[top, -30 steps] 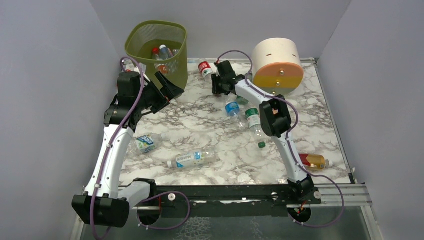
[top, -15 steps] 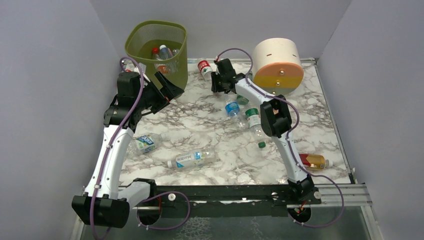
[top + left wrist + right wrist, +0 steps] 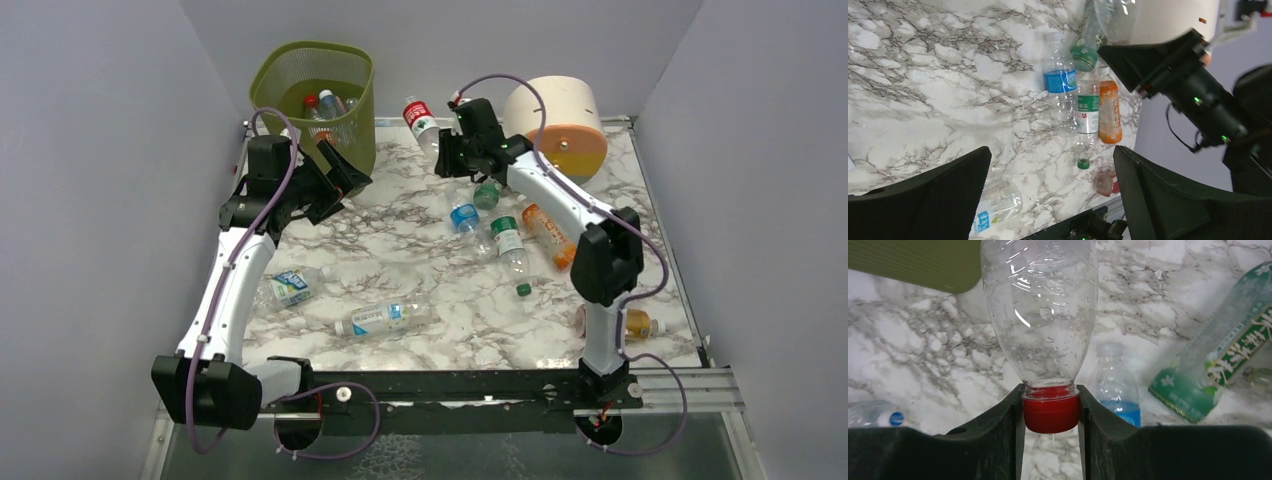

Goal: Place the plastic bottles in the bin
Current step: Pick up the plastic bottle at the center of the board.

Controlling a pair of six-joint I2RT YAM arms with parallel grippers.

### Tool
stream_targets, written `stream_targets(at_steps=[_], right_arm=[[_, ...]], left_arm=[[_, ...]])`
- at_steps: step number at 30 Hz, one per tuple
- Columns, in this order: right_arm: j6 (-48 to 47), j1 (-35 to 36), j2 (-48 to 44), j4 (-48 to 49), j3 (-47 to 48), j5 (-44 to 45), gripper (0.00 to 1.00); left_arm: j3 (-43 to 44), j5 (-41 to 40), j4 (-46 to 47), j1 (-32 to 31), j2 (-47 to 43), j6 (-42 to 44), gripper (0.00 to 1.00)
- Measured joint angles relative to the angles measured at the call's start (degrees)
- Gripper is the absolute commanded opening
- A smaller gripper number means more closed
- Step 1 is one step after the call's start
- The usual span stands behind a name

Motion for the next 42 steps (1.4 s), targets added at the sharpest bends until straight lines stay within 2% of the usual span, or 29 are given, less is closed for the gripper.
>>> stream_targets(at_steps=[9,18,33,42], right_arm=[[1.70,0.15,-15.47,-7.54,-4.22,-3.39,0.13],[3.63,0.92,-24.85,-12.87,-8.24,-9.20,0.13],[5.09,1.25,-29.00,-14.53,-11.17,-16.11,0.11],[5.11,2.36,-29.00,-14.40,-11.10,-19.80,0.10]], left_arm=[[2.67,2.47,3.78,-1.42,4.48,-4.81,0.99],[0.00,3.98,18.73,-6.82,5.35,-16.55,0.99],[-0.72,3.34,31.34,-12.94,7.80,-23.96,0.99],[-1.01,2.03,33.35,-14.67,7.87,-24.70,0.99]])
